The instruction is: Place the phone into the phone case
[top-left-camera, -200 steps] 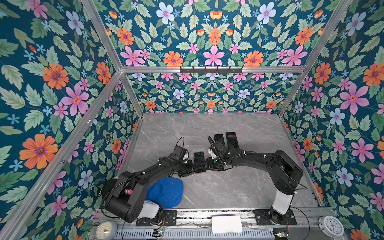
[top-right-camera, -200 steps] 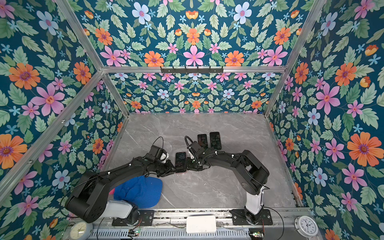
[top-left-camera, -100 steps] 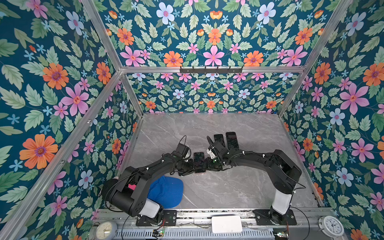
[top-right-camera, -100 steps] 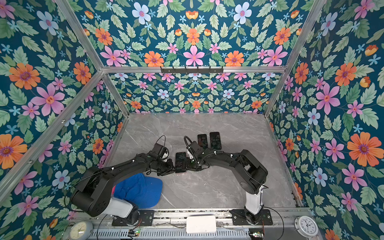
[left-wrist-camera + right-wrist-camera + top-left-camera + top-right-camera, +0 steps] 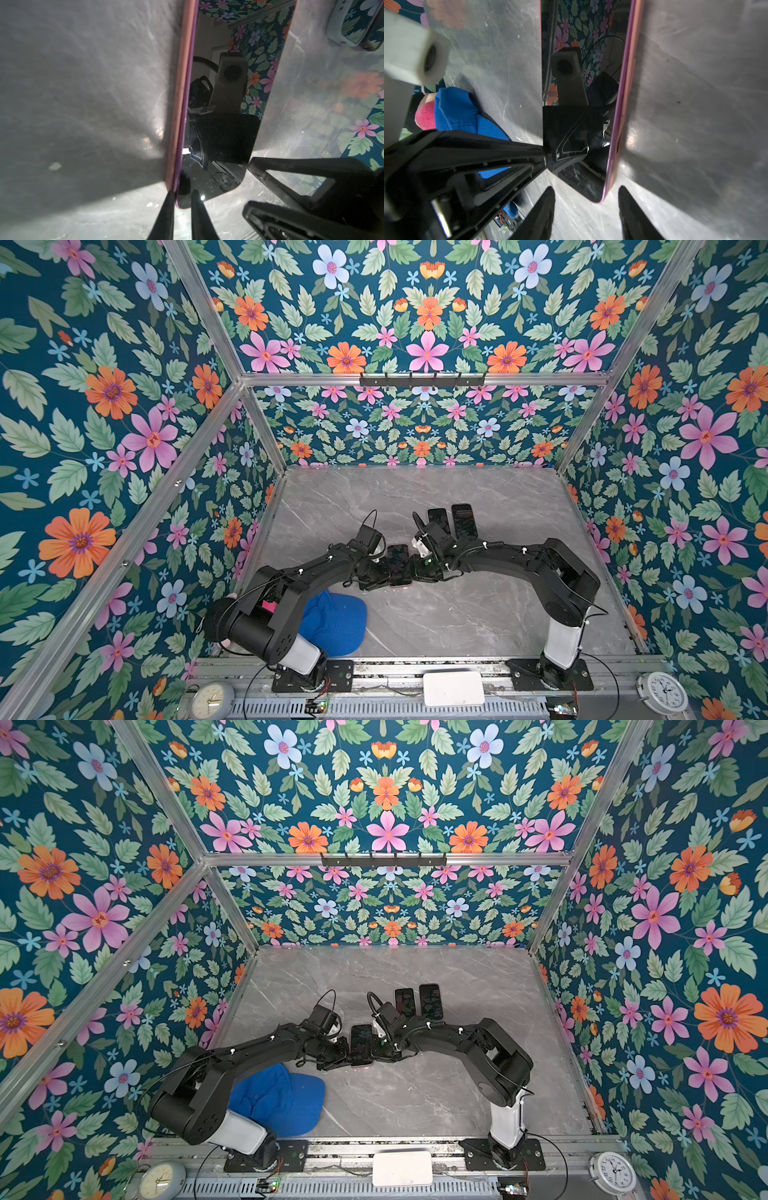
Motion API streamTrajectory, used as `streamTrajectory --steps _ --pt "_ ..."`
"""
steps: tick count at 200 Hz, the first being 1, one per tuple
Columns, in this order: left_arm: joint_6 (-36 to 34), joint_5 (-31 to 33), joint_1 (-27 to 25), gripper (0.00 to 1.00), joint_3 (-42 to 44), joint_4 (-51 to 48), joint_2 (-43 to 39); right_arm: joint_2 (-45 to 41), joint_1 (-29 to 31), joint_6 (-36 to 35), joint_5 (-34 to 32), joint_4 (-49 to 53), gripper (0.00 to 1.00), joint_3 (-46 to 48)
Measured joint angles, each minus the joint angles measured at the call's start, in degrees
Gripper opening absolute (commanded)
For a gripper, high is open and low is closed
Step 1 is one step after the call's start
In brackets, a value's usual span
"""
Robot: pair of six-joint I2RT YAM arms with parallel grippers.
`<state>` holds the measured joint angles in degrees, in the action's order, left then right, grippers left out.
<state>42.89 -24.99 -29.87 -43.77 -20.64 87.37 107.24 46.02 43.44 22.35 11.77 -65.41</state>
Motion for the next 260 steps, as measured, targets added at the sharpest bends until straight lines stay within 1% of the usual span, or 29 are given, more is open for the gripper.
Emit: streamTrajectory --steps 127,260 --pt "-1.38 -0.46 0.22 0.05 -0.85 -0.33 2.21 1.36 1.20 -0.17 -0.13 0.74 0.48 -1.20" --pt "-1.53 -1.64 0.33 0.02 -0.87 -0.28 3.82 2.97 2.45 -1.66 -1.86 4.15 0.43 -3.37"
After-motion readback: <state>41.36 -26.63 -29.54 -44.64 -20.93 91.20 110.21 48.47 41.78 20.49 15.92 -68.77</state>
